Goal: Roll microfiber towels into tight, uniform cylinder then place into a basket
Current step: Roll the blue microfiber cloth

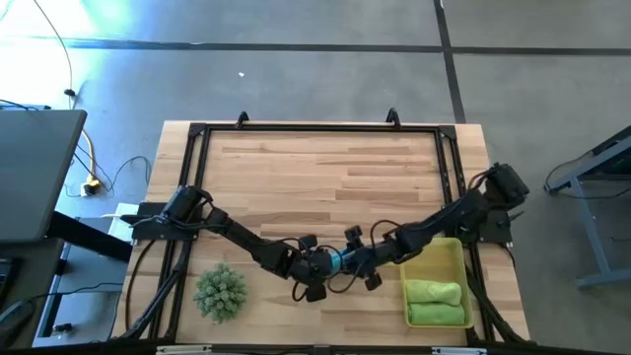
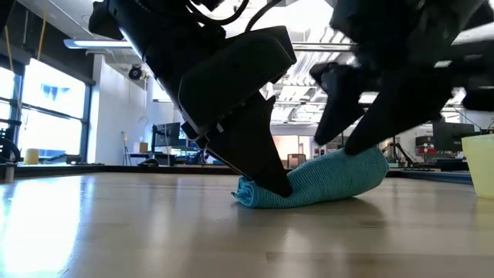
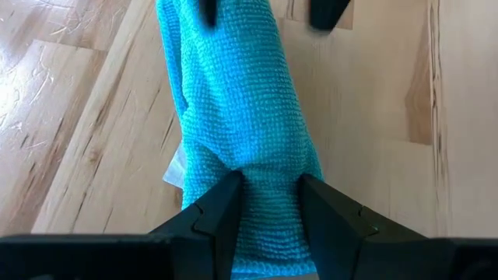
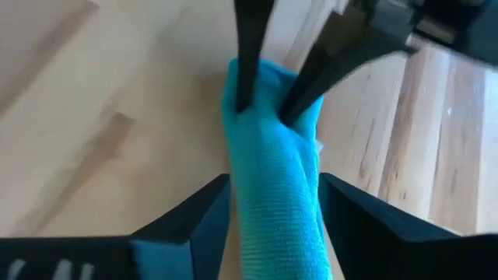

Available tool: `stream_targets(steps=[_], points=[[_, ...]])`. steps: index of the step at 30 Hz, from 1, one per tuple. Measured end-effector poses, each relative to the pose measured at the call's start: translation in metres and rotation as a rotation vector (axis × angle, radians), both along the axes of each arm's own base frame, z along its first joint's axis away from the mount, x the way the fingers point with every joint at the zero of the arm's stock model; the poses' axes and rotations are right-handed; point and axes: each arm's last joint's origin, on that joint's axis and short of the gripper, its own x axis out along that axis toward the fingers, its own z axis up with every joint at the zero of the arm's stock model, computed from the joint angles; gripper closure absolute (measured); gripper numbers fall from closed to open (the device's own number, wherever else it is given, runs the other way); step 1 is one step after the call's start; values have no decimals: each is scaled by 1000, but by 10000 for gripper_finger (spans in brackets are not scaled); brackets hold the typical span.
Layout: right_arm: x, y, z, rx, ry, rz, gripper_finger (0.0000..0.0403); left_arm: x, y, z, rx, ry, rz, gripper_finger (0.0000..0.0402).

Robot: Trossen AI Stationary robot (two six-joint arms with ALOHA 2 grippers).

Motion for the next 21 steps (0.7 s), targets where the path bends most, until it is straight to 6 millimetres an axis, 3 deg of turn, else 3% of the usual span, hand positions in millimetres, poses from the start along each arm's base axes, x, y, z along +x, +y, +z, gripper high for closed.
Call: stream_targets(steps=[5, 13, 16, 21], points=[[8, -7, -15, 8, 33, -18, 197, 0, 0, 0, -2, 1, -1, 280], [14, -16, -36, 14, 105, -27, 194, 0, 0, 0, -3, 5, -5, 280], [14, -20, -37, 14, 132, -35, 194, 0, 0, 0, -3, 5, -5, 280], [3, -29, -24, -32, 235, -82, 194, 0, 0, 0, -3, 5, -5, 280]])
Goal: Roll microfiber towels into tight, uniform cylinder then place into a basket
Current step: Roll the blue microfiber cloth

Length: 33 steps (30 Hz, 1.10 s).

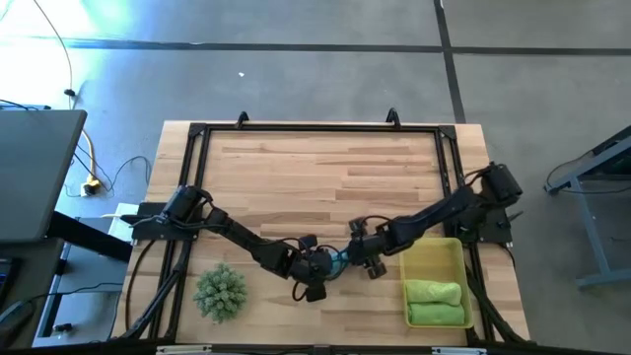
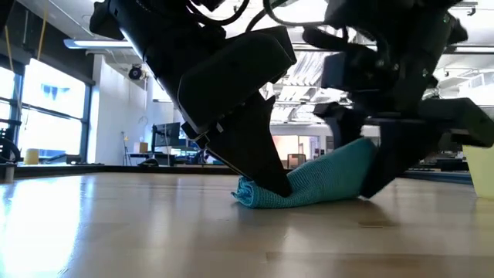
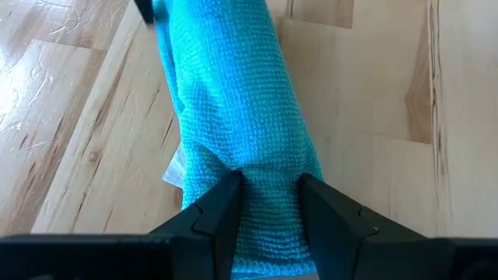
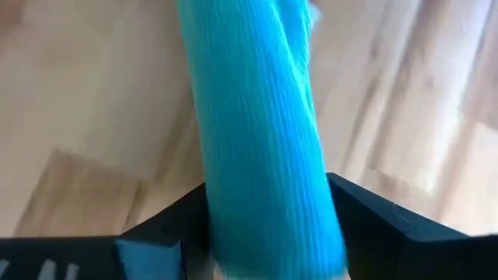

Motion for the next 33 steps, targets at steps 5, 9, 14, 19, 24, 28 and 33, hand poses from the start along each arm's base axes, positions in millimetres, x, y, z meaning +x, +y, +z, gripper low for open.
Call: stream_targets(steps=[5, 9, 14, 19, 24, 28, 33], points=[[-11, -1, 26, -13, 15, -48, 194, 0, 0, 0, 0, 0, 0, 280], [-18, 9, 40, 17, -27, -45, 194, 0, 0, 0, 0, 0, 0, 280], [-26, 29, 50, 30, -109, -28, 194, 0, 0, 0, 0, -2, 0, 280], [-23, 49, 51, 65, -229, 38, 194, 0, 0, 0, -1, -3, 1, 280], [-13, 52, 42, 31, -301, 34, 194, 1, 0, 0, -2, -10, 1, 280], [-5, 49, 29, 17, -279, 13, 194, 1, 0, 0, -3, -13, 1, 280], [0, 48, 13, 33, -235, 12, 194, 1, 1, 0, -3, -11, 2, 280]])
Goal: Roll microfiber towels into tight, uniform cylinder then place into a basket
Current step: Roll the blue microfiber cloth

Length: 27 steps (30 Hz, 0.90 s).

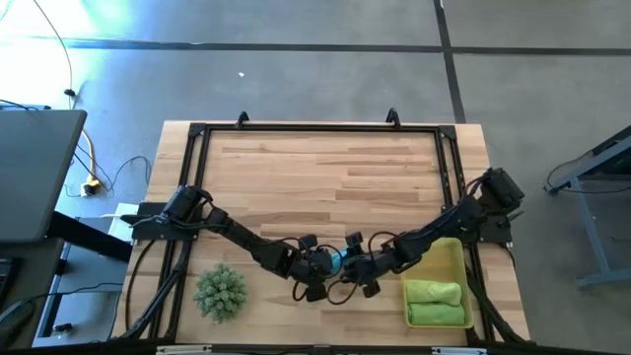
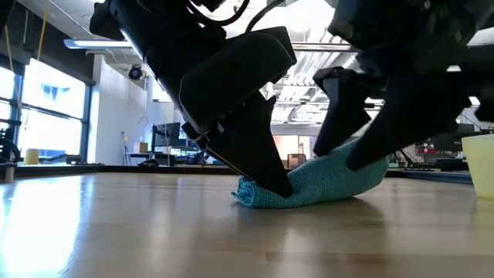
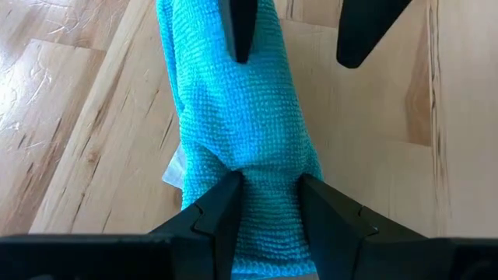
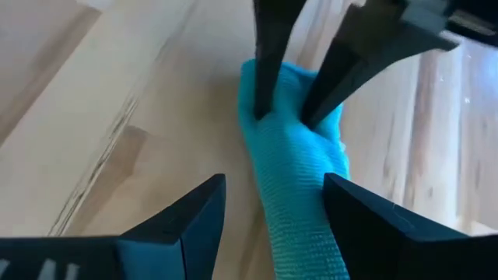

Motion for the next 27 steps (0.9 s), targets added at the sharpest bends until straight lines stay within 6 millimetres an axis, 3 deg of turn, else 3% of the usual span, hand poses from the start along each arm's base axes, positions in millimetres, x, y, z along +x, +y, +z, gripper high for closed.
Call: stream_targets(steps=[12, 20, 27], points=[[10, -19, -7, 28, 50, 7, 194, 1, 4, 0, -33, 9, -10, 280], [19, -32, -26, 54, 105, -12, 196, 1, 4, 0, -31, 8, -9, 280], [21, -36, -34, 68, 148, -10, 239, -1, 1, 6, -9, 11, -52, 280]])
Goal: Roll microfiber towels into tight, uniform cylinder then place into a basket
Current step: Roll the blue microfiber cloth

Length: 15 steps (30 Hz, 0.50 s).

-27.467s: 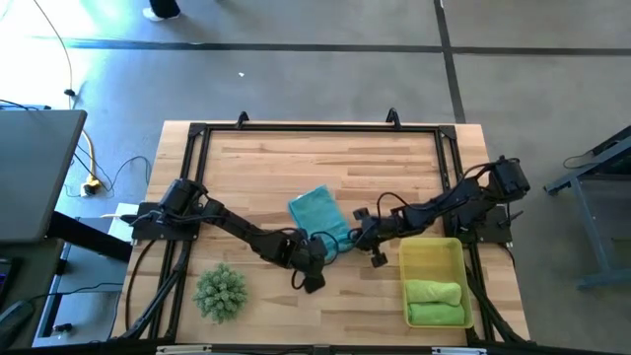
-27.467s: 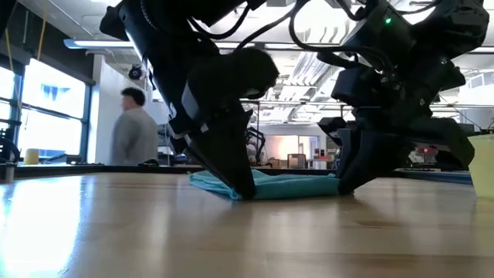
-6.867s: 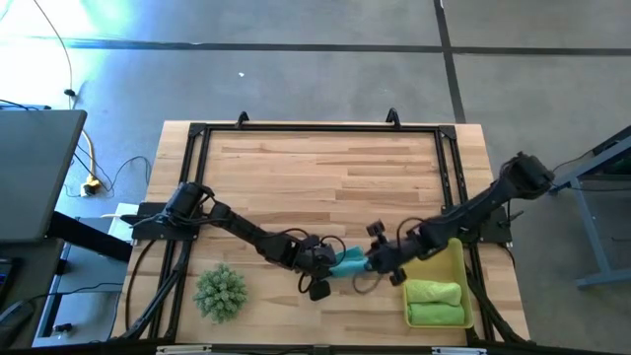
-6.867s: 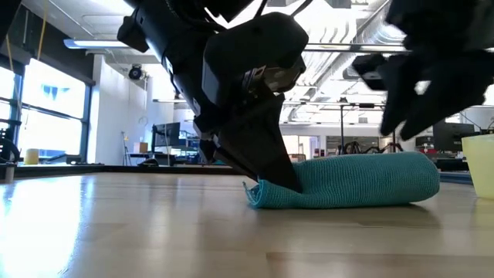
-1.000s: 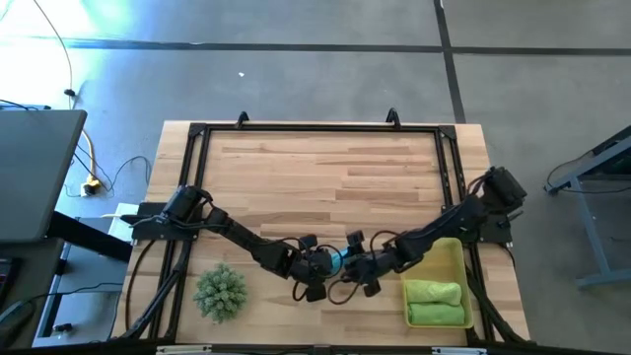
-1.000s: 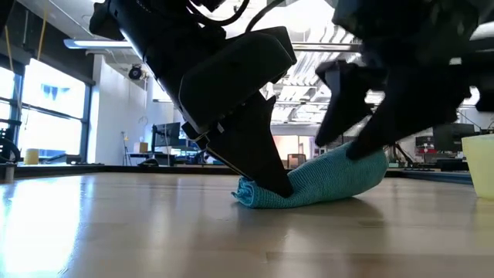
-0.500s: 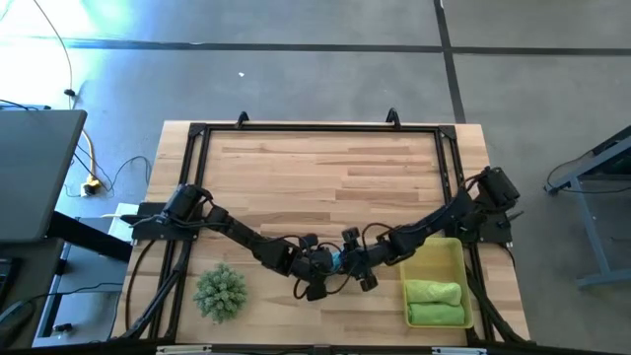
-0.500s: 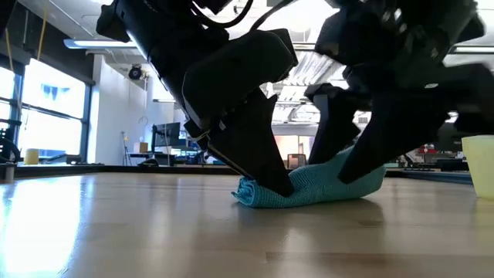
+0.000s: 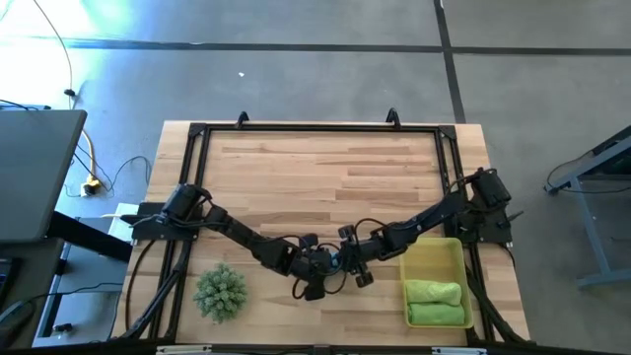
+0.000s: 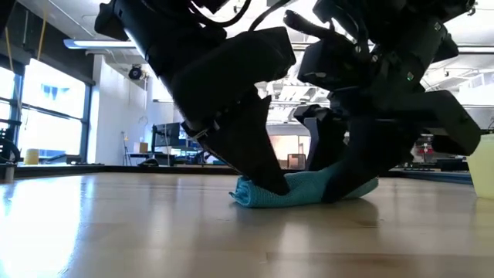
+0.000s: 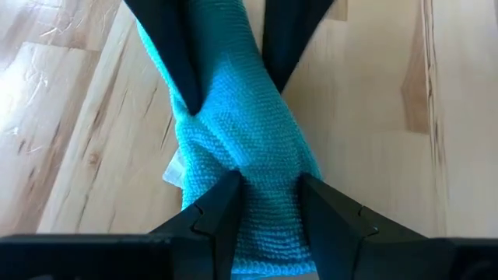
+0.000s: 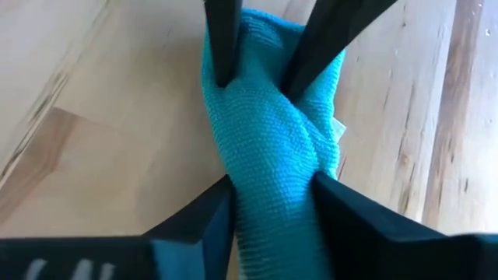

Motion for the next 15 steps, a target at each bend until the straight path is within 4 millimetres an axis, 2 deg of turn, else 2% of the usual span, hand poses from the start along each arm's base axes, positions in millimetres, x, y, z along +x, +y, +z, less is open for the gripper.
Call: stream_targets(steps=[15], points=[[-1, -6, -2, 30, 45, -52, 382, -23, -12, 38, 23, 52, -61, 280]])
